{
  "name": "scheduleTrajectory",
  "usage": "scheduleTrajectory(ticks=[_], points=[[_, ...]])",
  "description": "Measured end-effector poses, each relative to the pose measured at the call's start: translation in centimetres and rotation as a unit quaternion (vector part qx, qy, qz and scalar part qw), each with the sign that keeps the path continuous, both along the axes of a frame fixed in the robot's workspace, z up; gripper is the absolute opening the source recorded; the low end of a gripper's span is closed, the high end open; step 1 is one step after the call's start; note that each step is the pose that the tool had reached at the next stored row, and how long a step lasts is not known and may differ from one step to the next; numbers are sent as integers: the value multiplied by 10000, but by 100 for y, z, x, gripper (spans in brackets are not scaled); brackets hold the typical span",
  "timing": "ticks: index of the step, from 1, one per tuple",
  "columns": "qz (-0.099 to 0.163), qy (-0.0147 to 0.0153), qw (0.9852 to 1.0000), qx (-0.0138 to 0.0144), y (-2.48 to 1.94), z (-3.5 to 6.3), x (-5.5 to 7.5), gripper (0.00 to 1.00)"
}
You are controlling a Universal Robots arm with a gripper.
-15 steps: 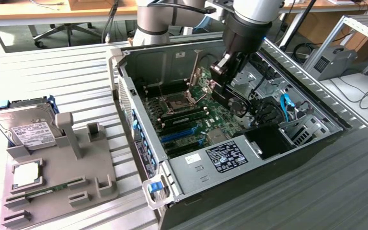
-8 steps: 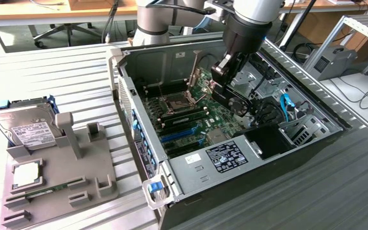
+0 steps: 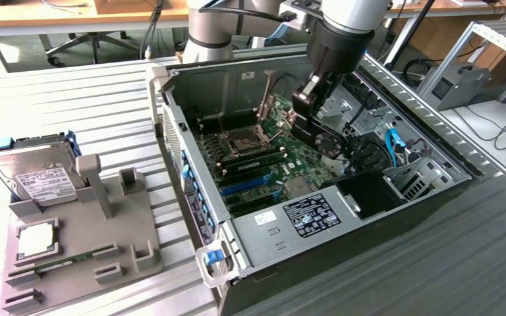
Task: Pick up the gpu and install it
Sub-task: 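Insert the gpu into the slot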
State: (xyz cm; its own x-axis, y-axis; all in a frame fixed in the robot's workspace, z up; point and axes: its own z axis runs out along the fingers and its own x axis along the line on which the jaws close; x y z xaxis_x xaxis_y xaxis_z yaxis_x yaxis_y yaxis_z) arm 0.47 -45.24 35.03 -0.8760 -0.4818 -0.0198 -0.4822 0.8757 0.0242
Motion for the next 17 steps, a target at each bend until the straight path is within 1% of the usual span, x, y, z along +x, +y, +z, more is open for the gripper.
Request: scheduleTrajectory(ticks=[5, 10, 17], points=[[188, 0, 9998, 0, 0, -1, 3, 26], [385, 0, 9993, 0, 0, -2, 5, 26], [668, 0, 9978, 0, 0, -4, 8, 26]])
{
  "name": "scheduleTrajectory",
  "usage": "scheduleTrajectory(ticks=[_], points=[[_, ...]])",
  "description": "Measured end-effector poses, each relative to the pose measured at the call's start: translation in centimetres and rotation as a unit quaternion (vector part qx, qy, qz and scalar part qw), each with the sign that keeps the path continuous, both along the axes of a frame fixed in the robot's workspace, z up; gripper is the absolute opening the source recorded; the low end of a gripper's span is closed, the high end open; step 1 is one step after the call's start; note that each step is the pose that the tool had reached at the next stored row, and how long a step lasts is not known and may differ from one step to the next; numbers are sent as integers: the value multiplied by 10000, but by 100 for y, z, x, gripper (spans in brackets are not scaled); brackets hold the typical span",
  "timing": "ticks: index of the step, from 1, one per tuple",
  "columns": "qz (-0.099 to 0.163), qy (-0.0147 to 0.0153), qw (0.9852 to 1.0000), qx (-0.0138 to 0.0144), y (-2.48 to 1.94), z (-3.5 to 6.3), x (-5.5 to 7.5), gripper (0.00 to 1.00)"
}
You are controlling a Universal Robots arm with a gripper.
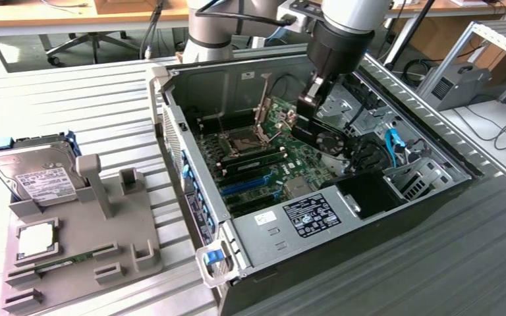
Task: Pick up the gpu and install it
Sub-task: 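Insert the gpu into the slot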
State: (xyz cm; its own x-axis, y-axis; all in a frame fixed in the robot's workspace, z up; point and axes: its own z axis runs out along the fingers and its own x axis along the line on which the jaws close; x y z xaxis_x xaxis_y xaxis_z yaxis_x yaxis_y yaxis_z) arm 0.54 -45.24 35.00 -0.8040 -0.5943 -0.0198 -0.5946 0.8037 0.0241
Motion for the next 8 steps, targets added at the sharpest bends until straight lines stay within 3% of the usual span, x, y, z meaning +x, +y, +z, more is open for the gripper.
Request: scheduleTrajectory(ticks=[8], points=[[326, 0, 9995, 0, 0, -2, 2, 26]])
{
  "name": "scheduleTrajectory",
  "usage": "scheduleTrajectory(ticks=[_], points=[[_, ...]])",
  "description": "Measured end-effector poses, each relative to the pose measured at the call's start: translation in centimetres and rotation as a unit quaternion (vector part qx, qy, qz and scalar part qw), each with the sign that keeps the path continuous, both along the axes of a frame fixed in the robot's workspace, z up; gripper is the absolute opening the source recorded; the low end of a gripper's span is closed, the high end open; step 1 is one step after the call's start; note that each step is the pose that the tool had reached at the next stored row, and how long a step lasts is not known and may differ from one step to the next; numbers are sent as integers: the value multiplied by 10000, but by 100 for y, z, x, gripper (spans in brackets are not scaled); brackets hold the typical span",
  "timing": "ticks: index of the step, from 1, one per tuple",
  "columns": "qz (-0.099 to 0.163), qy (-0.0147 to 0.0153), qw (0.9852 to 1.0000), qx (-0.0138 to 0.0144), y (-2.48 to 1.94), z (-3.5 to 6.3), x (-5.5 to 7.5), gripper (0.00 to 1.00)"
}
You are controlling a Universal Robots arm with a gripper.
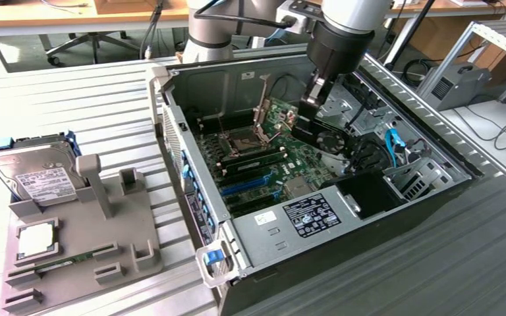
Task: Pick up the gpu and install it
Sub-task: 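Insert the gpu into the slot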
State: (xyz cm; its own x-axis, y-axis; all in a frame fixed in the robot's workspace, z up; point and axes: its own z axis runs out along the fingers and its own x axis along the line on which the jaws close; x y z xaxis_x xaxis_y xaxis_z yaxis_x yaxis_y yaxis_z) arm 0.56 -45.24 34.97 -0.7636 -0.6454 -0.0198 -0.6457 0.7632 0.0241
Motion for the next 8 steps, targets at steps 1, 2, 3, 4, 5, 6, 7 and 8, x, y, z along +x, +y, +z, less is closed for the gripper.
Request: scheduleTrajectory(ticks=[1, 2, 3, 4, 5, 6, 7, 8], points=[[35, 0, 10000, 0, 0, 0, 0, 26], [79, 0, 10000, 0, 0, -1, 1, 26], [114, 0, 9999, 0, 0, -1, 1, 26], [150, 0, 9999, 0, 0, -1, 1, 26], [186, 0, 9998, 0, 0, -1, 2, 26], [222, 0, 9998, 0, 0, -2, 2, 26], [255, 0, 9997, 0, 0, -2, 3, 26], [288, 0, 9996, 0, 0, -2, 3, 26]])
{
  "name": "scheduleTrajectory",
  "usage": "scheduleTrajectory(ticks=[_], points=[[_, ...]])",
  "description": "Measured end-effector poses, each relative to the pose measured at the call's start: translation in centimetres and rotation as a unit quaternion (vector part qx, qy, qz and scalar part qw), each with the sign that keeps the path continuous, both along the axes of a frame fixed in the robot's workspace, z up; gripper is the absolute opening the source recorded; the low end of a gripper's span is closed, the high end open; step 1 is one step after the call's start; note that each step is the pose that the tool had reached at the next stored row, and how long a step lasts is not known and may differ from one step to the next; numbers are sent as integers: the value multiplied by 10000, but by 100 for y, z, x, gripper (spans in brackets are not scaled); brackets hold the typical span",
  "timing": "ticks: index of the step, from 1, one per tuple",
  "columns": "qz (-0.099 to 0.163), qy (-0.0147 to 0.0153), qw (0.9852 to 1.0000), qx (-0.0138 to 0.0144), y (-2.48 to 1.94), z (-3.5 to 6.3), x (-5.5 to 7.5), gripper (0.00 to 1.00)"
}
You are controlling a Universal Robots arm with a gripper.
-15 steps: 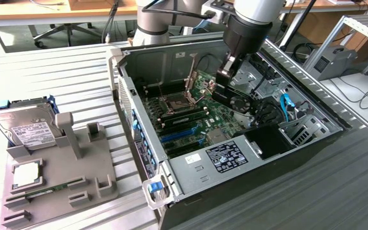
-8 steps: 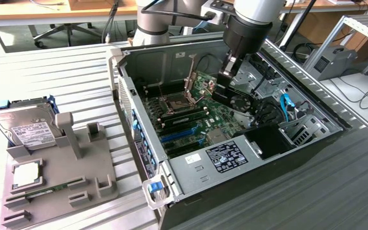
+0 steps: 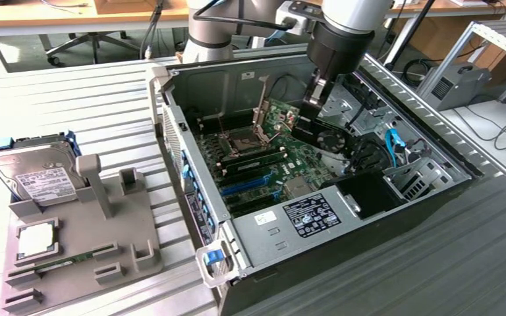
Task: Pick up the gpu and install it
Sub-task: 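Insert the gpu into the slot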
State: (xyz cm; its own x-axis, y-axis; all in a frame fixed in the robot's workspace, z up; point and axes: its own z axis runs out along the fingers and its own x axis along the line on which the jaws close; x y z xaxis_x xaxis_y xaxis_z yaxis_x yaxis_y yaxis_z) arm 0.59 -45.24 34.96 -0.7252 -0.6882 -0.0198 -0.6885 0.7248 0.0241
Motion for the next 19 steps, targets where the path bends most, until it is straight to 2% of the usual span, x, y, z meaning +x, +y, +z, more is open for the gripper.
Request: scheduleTrajectory(ticks=[3, 5, 12, 19], points=[[102, 0, 9999, 0, 0, -1, 1, 26], [277, 0, 9996, 0, 0, -2, 3, 26], [521, 0, 9986, 0, 0, -4, 7, 26], [814, 0, 9967, 0, 0, -7, 9, 26]])
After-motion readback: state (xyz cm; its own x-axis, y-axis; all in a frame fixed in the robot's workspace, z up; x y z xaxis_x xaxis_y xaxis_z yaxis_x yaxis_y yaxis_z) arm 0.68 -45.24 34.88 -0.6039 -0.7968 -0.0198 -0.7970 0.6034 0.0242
